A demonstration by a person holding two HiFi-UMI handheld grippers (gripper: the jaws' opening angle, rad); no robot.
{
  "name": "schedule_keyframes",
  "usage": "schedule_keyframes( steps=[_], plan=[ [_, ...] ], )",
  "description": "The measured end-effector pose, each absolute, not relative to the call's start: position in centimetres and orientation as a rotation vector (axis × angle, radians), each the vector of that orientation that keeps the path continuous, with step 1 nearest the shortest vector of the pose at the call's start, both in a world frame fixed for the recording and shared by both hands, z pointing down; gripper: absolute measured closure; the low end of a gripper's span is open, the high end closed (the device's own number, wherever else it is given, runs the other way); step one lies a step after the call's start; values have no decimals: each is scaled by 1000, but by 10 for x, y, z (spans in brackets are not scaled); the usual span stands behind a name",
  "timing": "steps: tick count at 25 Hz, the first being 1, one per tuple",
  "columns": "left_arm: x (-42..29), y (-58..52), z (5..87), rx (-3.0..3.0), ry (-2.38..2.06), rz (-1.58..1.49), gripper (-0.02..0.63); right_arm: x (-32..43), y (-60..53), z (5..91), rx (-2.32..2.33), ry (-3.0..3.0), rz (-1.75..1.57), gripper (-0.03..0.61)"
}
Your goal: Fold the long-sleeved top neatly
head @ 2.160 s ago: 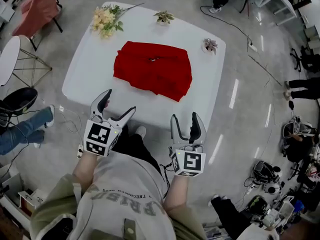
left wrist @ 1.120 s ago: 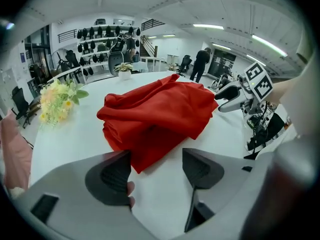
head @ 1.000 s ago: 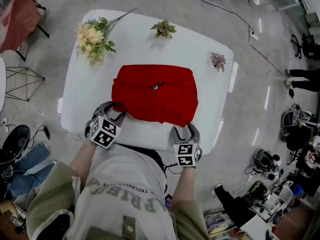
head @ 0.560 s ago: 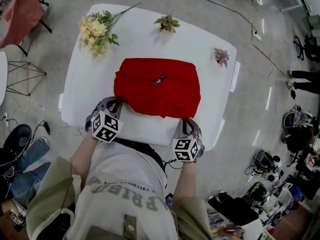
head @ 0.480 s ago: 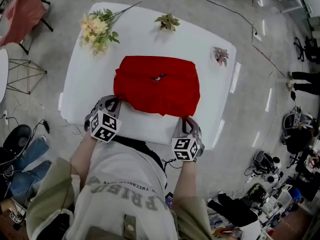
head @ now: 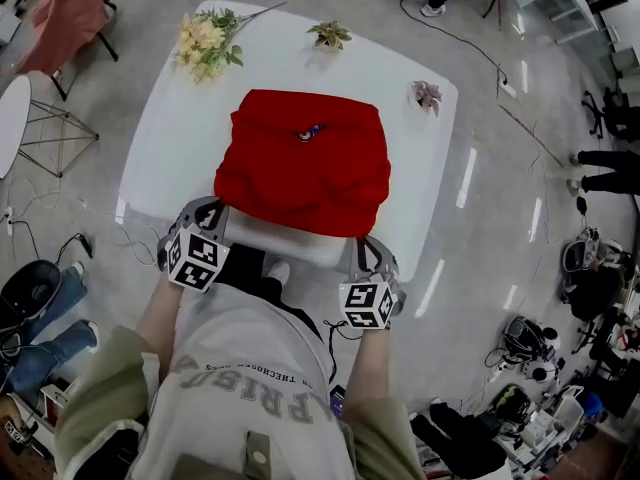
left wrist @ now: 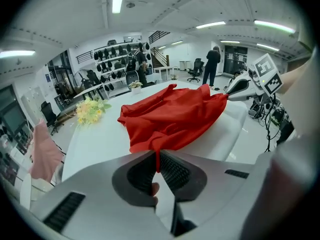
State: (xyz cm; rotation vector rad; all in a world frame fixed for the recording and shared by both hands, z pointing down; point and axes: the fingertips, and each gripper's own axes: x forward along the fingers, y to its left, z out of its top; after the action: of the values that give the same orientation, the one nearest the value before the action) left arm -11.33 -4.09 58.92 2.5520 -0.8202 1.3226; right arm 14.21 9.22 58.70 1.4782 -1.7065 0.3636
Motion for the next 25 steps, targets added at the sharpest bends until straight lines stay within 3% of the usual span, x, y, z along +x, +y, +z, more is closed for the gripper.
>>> schedule_keyframes(
  steps=[14, 25],
  plan=[
    [-146, 58, 605, 2461, -917, 1414, 583, 120, 179, 605, 1383, -1784, 367, 551],
    [-155, 71, 646, 2386, -820, 1574, 562, 115, 190, 641, 1335, -1751, 447, 548]
  ],
)
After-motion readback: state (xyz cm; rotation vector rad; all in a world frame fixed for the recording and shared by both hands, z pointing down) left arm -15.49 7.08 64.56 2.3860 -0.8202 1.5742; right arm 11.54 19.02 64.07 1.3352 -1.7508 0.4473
